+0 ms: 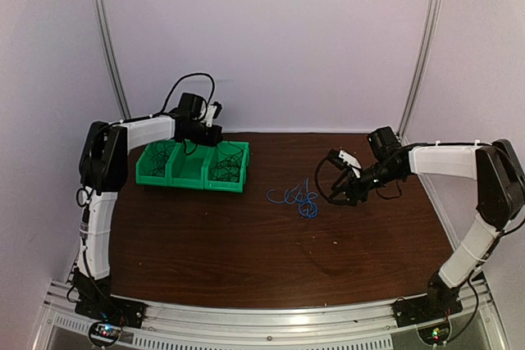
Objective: Untangle the cables
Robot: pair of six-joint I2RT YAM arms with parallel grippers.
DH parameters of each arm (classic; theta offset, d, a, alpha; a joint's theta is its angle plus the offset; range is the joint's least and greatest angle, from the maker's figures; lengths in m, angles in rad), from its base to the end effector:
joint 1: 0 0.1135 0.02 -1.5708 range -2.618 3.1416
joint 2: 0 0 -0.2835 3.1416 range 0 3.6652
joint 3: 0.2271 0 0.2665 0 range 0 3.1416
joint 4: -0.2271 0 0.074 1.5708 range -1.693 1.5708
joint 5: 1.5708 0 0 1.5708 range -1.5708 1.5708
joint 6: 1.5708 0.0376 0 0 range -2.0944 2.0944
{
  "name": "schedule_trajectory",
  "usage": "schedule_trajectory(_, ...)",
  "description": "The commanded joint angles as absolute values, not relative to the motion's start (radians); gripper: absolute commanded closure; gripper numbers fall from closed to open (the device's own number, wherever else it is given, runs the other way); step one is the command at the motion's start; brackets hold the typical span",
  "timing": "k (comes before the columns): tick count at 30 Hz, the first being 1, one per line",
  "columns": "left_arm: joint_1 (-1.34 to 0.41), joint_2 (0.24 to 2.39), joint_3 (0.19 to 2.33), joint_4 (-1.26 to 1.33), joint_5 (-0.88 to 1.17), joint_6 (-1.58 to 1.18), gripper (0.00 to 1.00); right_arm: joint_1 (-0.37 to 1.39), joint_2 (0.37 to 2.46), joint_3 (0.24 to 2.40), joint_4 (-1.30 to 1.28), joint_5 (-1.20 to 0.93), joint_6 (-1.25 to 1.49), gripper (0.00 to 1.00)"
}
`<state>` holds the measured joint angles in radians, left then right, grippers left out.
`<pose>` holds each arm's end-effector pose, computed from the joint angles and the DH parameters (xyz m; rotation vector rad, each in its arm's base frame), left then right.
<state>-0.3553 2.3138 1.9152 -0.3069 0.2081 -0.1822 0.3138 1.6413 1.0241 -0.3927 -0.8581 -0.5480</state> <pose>0.5211 -0.2016 0.2050 0.3105 2.2907 -0.5156 0.3136 0.1317 0.2115 -1.2486 1.9832 0.9774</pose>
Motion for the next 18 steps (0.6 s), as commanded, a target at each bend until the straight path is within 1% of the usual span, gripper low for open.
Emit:
schedule_trajectory(1, -0.353, 2.215, 1.824, -0.217, 0.23, -0.197, 1.0, 0.309, 1.654, 1.051, -0.399, -0.85, -0.558, 0.38)
schedule_trajectory(5, -0.353, 2.146, 1.754, -0.184, 0.236, -0.203, 1.0, 0.308, 1.662, 1.054, -0.402, -0.853, -0.561, 0.38)
schedule_trajectory(7, -0.353, 2.133, 1.749, -0.186, 0.208, -0.206, 1.0, 0.308, 1.665, 1.055, -0.405, -0.856, -0.563, 0.38)
schedule_trajectory(8, -0.353, 2.135, 1.755, -0.193, 0.185, -0.205, 0.96, 0.309, 1.669, 1.056, -0.406, -0.857, -0.564, 0.38)
schedule_trajectory(9, -0.352, 2.137, 1.762, -0.196, 0.165, -0.206, 0.83, 0.308, 1.67, 1.058, -0.41, -0.857, -0.566, 0.38)
schedule_trajectory(10, -0.351, 2.142, 1.768, -0.196, 0.15, -0.206, 0.74, 0.308, 1.672, 1.059, -0.413, -0.857, -0.569, 0.38)
schedule_trajectory(11, -0.351, 2.15, 1.777, -0.197, 0.14, -0.203, 0.68, 0.309, 1.672, 1.061, -0.417, -0.858, -0.57, 0.38)
schedule_trajectory(13, -0.351, 2.174, 1.814, -0.209, 0.134, -0.203, 0.62, 0.308, 1.673, 1.062, -0.417, -0.858, -0.572, 0.38)
schedule_trajectory(18, -0.346, 2.277, 1.934, -0.276, 0.138, -0.199, 0.56, 0.308, 1.668, 1.062, -0.421, -0.855, -0.571, 0.38)
